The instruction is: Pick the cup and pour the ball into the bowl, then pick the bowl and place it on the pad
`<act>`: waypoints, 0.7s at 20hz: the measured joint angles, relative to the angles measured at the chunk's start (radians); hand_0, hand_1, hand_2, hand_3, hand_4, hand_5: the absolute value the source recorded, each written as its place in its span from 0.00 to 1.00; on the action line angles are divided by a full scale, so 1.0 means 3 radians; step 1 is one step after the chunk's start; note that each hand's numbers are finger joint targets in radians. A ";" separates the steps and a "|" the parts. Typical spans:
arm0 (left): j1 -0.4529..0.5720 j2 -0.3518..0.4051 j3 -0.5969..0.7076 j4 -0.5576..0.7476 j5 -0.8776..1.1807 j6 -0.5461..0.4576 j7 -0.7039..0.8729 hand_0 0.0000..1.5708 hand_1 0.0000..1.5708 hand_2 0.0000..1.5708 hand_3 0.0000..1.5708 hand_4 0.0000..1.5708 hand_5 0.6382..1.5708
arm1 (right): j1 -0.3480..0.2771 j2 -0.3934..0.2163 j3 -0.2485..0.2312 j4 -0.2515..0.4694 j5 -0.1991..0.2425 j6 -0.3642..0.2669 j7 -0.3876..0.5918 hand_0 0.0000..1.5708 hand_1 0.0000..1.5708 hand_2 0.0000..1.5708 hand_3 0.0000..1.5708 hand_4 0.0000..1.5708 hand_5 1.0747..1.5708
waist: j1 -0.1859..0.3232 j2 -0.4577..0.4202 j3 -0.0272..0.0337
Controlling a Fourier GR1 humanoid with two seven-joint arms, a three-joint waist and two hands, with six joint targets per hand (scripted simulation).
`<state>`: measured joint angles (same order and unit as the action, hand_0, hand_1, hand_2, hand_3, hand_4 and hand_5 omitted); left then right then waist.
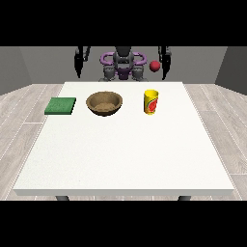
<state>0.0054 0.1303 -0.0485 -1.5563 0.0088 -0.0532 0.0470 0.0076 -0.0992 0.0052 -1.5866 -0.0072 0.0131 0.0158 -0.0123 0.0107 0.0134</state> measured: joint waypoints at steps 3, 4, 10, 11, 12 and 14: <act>-0.0019 0.0047 0.0017 -0.0128 0.0010 -0.0005 0.0078 0.00 0.00 0.00 0.00 0.00 0.96 | -0.0011 -0.0052 -0.0014 -0.0116 -0.0004 0.0009 0.0088 0.00 0.00 0.00 0.19 0.67 1.00 | 0.0001 -0.0320 -0.0016; -0.0029 0.0063 0.0024 -0.0171 0.0014 -0.0006 0.0108 0.00 0.00 0.00 0.00 0.00 0.96 | -0.0016 -0.0070 -0.0018 -0.0155 -0.0006 0.0011 0.0123 0.00 0.00 0.00 0.19 0.67 1.00 | 0.0001 -0.0425 -0.0020; -0.0258 -0.0125 0.0137 -0.0524 0.0396 0.0063 0.0422 0.00 0.00 0.00 0.00 0.00 0.96 | -0.0257 0.0139 0.0220 -0.0527 -0.0100 -0.0161 0.0485 0.00 0.00 0.00 0.00 0.53 1.00 | 0.0087 -0.1205 -0.0050; -0.0278 -0.0172 0.0168 -0.0582 0.0502 0.0090 0.0537 0.00 0.00 0.00 0.00 0.00 0.97 | -0.0307 0.0180 0.0295 -0.0570 -0.0104 -0.0262 0.0624 0.00 0.00 0.00 0.00 0.50 1.00 | 0.0124 -0.1313 -0.0051; -0.0307 -0.0220 0.0182 -0.0652 0.0590 0.0134 0.0672 0.00 0.00 0.00 0.00 0.00 0.98 | -0.0311 0.0212 0.0395 -0.0607 -0.0106 -0.0367 0.0753 0.00 0.00 0.00 0.00 0.46 1.00 | 0.0148 -0.1410 -0.0051; -0.0300 -0.0273 0.0210 -0.0747 0.0731 0.0188 0.0890 0.00 0.00 0.00 0.00 0.00 0.97 | -0.0297 0.0257 0.0687 -0.0656 -0.0105 -0.0690 0.0977 0.00 0.00 0.00 0.00 0.40 0.99 | 0.0192 -0.1548 -0.0050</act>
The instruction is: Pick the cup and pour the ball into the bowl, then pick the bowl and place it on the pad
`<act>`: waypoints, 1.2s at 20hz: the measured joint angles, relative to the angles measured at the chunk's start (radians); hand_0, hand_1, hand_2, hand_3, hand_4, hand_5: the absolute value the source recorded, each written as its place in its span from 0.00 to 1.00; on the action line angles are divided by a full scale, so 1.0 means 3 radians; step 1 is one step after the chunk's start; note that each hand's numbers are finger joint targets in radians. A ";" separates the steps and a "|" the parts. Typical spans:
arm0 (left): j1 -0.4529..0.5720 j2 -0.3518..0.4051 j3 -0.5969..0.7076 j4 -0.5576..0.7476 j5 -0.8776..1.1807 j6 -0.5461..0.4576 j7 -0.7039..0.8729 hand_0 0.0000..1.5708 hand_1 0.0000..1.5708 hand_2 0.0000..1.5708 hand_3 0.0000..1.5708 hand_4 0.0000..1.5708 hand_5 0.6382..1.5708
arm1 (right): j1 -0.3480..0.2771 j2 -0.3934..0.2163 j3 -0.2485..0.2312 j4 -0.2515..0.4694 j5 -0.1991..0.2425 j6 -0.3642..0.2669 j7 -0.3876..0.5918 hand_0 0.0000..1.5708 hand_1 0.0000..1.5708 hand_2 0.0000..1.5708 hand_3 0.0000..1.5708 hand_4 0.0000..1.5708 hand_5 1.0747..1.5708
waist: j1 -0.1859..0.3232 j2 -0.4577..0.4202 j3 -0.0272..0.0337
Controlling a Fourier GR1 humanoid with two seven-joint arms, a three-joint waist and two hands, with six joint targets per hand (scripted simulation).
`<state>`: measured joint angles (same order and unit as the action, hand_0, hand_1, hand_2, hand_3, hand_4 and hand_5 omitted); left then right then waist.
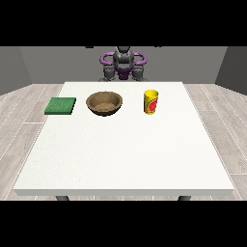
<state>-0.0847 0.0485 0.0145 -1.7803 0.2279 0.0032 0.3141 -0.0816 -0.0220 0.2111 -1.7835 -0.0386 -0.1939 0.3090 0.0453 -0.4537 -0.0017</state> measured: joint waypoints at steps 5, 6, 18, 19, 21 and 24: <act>0.0079 -0.0015 0.0013 -0.0205 0.0187 -0.0034 0.0172 0.00 0.00 0.00 0.00 0.00 0.95 | -0.0257 0.0052 0.0658 -0.0109 0.0175 -0.0753 0.0432 0.00 0.00 0.00 0.00 0.23 1.00 | -0.0016 0.0082 0.0002; 0.0023 -0.0011 0.0026 -0.0225 0.0178 -0.0027 0.0144 0.00 0.00 0.00 0.00 0.00 0.94 | -0.0388 0.0056 0.0656 -0.0113 0.0231 -0.0762 0.0476 0.00 0.00 0.00 0.00 0.19 1.00 | -0.0034 0.0198 0.0002; -0.1012 0.0357 0.0477 0.0230 -0.0093 -0.0084 -0.0701 0.00 0.00 0.00 0.00 0.00 0.88 | -0.1202 -0.0084 0.0344 -0.0066 0.0224 -0.0454 -0.0044 0.00 0.00 0.00 0.00 0.00 1.00 | -0.0424 0.1839 0.0006; -0.1102 0.0407 0.0523 0.0311 -0.0119 -0.0081 -0.0753 0.00 0.00 0.00 0.00 0.00 0.87 | -0.1206 -0.0075 0.0340 -0.0062 0.0225 -0.0437 -0.0104 0.00 0.00 0.00 0.00 0.00 0.99 | -0.0461 0.1913 0.0006; -0.1171 0.0481 0.0600 0.0510 -0.0180 -0.0113 -0.0968 0.00 0.00 0.00 0.00 0.00 0.85 | -0.1323 -0.0107 0.0258 -0.0114 0.0188 -0.0369 -0.0069 0.00 0.00 0.00 0.00 0.00 0.99 | -0.0520 0.2041 0.0005; -0.1123 0.0508 0.0680 0.0849 -0.0256 -0.0156 -0.1329 0.00 0.00 0.00 0.00 0.00 0.84 | -0.1318 -0.0151 0.0208 -0.0260 0.0134 -0.0272 -0.0032 0.00 0.00 0.00 0.00 0.00 1.00 | -0.0617 0.2119 0.0004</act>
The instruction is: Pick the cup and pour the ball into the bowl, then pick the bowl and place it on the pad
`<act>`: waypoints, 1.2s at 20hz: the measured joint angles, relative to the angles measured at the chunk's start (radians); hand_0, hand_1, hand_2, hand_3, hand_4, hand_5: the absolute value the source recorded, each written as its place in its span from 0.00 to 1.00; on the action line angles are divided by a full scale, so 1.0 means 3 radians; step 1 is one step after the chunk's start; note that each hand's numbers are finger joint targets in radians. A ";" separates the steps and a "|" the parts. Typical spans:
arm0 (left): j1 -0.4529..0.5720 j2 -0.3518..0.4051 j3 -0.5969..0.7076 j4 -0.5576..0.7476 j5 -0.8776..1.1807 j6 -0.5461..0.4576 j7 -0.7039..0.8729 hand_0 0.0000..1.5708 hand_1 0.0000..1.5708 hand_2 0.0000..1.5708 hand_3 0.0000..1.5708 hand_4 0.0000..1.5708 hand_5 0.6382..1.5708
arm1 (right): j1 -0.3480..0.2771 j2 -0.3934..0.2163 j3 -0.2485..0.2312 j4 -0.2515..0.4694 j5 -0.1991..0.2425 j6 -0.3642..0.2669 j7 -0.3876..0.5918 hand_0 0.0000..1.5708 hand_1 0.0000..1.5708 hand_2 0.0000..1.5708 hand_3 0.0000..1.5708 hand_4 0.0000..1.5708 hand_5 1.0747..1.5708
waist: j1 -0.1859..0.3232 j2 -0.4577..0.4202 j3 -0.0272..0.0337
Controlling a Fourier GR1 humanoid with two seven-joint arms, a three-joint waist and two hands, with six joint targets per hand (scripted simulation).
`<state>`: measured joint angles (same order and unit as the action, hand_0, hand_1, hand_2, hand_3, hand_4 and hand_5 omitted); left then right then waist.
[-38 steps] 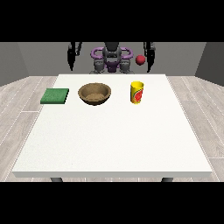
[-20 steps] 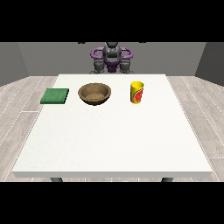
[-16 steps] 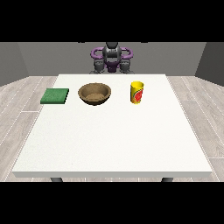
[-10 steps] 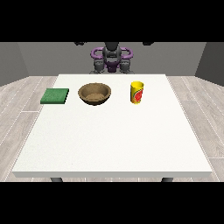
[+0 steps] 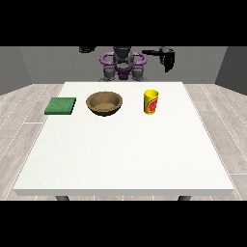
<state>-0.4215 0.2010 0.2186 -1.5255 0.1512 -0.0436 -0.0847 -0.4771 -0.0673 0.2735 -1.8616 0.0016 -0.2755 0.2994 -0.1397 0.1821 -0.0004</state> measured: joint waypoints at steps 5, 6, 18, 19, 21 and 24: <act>0.0232 -0.0080 0.0040 0.0488 -0.0084 -0.0101 -0.0671 0.00 0.00 0.00 0.00 0.00 0.82 | 0.0033 -0.0136 -0.0193 -0.0169 -0.0102 0.0152 0.0017 0.00 0.00 0.00 0.00 0.00 0.99 | -0.0028 0.0119 -0.0001; 0.0220 -0.0075 0.0057 0.0598 -0.0094 -0.0113 -0.0774 0.00 0.00 0.00 0.00 0.00 0.82 | 0.0066 -0.0140 -0.0227 -0.0170 -0.0118 0.0175 -0.0019 0.00 0.00 0.00 0.00 0.00 0.99 | -0.0023 0.0130 -0.0001; 0.0011 -0.0057 0.0169 0.1883 -0.0209 -0.0170 -0.1688 0.00 0.00 0.00 0.00 0.00 0.84 | 0.0268 -0.0244 -0.0529 -0.0395 -0.0350 0.0464 0.0032 0.00 0.00 0.00 0.00 0.00 0.99 | -0.0119 0.0125 0.0000; -0.0001 -0.0060 0.0169 0.1982 -0.0213 -0.0178 -0.1733 0.00 0.00 0.00 0.00 0.00 0.85 | 0.0310 -0.0253 -0.0556 -0.0426 -0.0376 0.0485 0.0053 0.00 0.00 0.00 0.00 0.00 0.99 | -0.0123 0.0095 -0.0001; -0.0098 0.0021 0.0249 0.2167 -0.0174 -0.0219 -0.1840 0.00 0.00 0.00 0.00 0.00 0.84 | 0.0332 -0.0286 -0.0617 -0.0503 -0.0427 0.0546 0.0035 0.00 0.00 0.00 0.00 0.00 0.99 | -0.0167 0.0151 0.0000; -0.0173 0.0045 0.0289 0.2396 -0.0179 -0.0204 -0.2005 0.00 0.00 0.00 0.00 0.00 0.84 | 0.0402 -0.0356 -0.0746 -0.0581 -0.0530 0.0648 0.0015 0.00 0.00 0.00 0.00 0.00 0.99 | -0.0224 0.0186 0.0000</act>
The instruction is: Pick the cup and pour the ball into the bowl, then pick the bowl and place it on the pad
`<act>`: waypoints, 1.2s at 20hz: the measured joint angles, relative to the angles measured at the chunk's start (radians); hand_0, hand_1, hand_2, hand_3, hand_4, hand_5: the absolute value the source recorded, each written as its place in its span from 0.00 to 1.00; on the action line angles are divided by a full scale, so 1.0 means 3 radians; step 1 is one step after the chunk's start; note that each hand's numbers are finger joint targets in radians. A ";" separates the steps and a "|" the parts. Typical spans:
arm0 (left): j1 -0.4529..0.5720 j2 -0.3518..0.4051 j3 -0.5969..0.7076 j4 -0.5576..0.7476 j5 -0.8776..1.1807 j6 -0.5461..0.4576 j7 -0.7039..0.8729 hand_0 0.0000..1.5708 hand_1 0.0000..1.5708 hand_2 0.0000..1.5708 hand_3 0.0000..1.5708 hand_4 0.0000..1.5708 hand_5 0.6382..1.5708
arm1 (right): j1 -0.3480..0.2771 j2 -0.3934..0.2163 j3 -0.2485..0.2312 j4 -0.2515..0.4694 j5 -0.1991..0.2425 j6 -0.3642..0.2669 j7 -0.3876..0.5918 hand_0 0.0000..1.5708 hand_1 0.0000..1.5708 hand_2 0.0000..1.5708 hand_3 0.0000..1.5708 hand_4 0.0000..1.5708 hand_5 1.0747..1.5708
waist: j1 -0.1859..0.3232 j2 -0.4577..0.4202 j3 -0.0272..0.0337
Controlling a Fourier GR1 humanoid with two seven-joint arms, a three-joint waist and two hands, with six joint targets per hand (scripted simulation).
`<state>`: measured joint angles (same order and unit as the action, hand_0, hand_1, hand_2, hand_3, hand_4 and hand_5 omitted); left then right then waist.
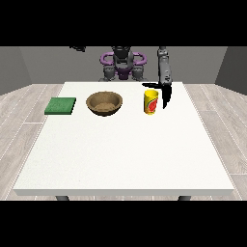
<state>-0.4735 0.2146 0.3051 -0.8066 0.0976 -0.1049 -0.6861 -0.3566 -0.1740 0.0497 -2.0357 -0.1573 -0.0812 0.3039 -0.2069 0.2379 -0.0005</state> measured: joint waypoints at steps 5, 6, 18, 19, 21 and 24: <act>-0.0108 0.0053 0.0091 0.0365 0.0005 0.0032 -0.0299 0.00 0.00 0.00 0.00 0.00 0.84 | 0.0055 -0.0155 -0.0213 -0.0222 -0.0222 0.0191 0.0041 0.00 0.00 0.00 0.00 0.00 0.99 | -0.0149 0.0117 -0.0001; -0.0126 0.0085 0.0114 0.0437 0.0012 0.0022 -0.0339 0.00 0.00 0.00 0.00 0.00 0.84 | 0.0099 -0.0173 -0.0241 -0.0275 -0.0250 0.0230 0.0022 0.00 0.00 0.00 0.00 0.00 0.99 | -0.0177 0.0137 -0.0001; -0.0200 0.0263 0.0117 0.0793 -0.0348 0.0753 -0.0929 0.84 0.84 1.00 1.00 0.68 0.90 | 0.0176 -0.0379 -0.0642 -0.0559 -0.0650 0.0442 0.0113 0.00 0.00 0.00 0.00 0.08 0.98 | -0.0357 0.0302 0.0012; -0.0223 0.0254 0.0096 0.0803 -0.0384 0.0818 -0.0925 0.85 0.85 1.00 1.00 0.67 0.90 | 0.0198 -0.0380 -0.0677 -0.0532 -0.0663 0.0457 0.0090 0.00 0.00 0.00 0.00 0.07 0.98 | -0.0334 0.0277 0.0012; -0.0244 0.0225 0.0016 0.0823 -0.0479 0.0924 -0.0863 0.85 0.85 1.00 1.00 0.70 0.92 | 0.0242 -0.0386 -0.0736 -0.0451 -0.0729 0.0484 0.0105 0.00 0.00 0.00 0.00 0.07 0.98 | -0.0286 0.0159 0.0009; -0.0291 0.0175 -0.0150 0.0803 -0.0673 0.1157 -0.0642 0.86 0.86 1.00 1.00 0.71 0.92 | 0.0328 -0.0397 -0.0799 -0.0266 -0.0798 0.0559 0.0097 0.00 0.00 0.00 0.00 0.12 0.97 | -0.0236 -0.0082 0.0007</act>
<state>-0.5608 0.2672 0.2600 -0.5656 -0.1044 0.2421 -0.8788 -0.2583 -0.2932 -0.1901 -2.1157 -0.3967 0.0864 0.3331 -0.2777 0.2131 0.0017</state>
